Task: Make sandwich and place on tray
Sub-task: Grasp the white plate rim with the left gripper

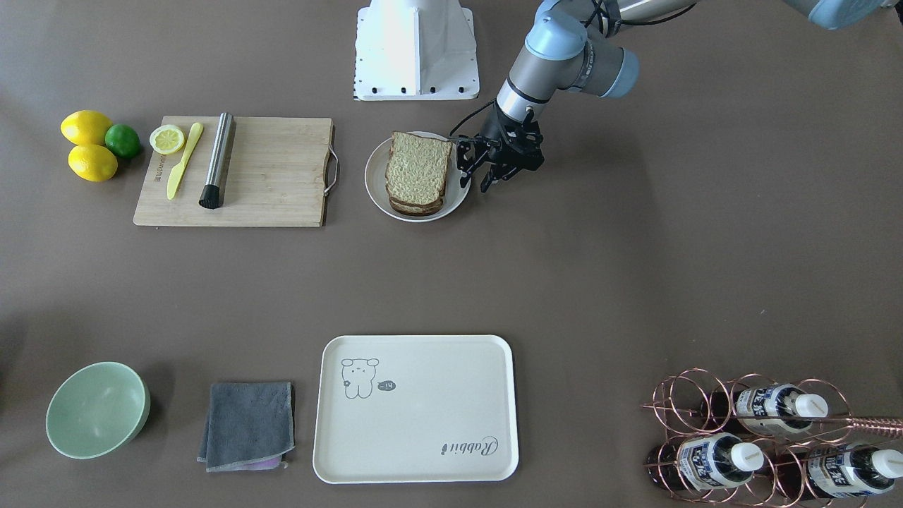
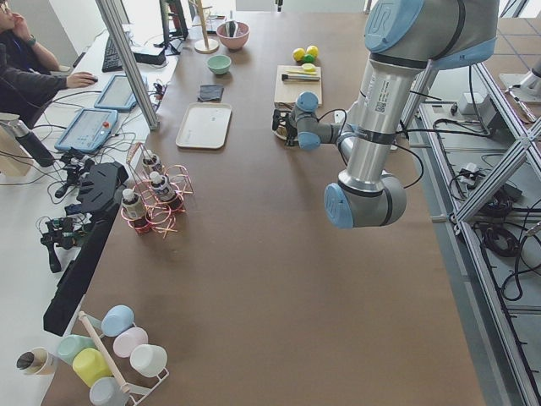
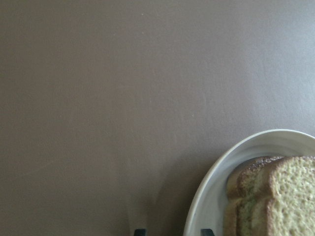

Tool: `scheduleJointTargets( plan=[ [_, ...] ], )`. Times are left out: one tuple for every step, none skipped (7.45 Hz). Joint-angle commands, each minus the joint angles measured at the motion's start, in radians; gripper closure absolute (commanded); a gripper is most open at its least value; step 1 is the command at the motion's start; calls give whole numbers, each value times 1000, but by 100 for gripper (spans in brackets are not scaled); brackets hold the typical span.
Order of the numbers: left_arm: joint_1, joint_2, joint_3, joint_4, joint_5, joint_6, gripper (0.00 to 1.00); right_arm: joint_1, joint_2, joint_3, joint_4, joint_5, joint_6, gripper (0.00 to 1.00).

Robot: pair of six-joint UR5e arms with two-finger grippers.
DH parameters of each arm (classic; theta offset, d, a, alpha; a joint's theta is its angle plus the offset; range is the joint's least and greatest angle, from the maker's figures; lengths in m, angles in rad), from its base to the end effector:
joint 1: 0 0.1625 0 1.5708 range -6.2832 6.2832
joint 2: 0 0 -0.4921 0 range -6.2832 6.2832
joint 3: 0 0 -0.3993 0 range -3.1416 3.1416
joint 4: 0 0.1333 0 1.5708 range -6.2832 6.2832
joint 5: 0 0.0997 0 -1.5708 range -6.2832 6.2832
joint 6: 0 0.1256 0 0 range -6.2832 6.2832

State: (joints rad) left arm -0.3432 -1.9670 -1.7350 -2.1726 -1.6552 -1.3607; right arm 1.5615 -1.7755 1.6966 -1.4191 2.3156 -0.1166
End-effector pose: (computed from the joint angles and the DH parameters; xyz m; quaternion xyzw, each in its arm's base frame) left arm 0.6015 -0.3453 0.3625 0.1159 0.5372 -0.0324 0.8348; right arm 0.0444 -0.4046 0.7606 0.0533 -0.3613 -0.0718 0.9282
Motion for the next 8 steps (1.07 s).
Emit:
scheduleJointTargets(
  plan=[
    [6,-4,2,1,0,3,53,-1,1,0,0,-16,0,0],
    [7,-4,2,1,0,3,55,-1,-1,0,0,-16,0,0],
    [7,-4,2,1,0,3,59,-1,-1,0,0,-16,0,0],
    [9,-4,2,1,0,3,65,0,-1,0,0,-16,0,0],
    [15,-1,2,1,0,3,68,0,-1,2,0,-16,0,0],
    [18,-1,2,2,0,3,76,-1,-1,0,0,-18,0,0],
    [18,-1,2,2,0,3,90,-1,-1,2,0,-16,0,0],
    [16,-1,-1,4,0,5,100,-1,-1,2,0,-16,-2,0]
  ],
)
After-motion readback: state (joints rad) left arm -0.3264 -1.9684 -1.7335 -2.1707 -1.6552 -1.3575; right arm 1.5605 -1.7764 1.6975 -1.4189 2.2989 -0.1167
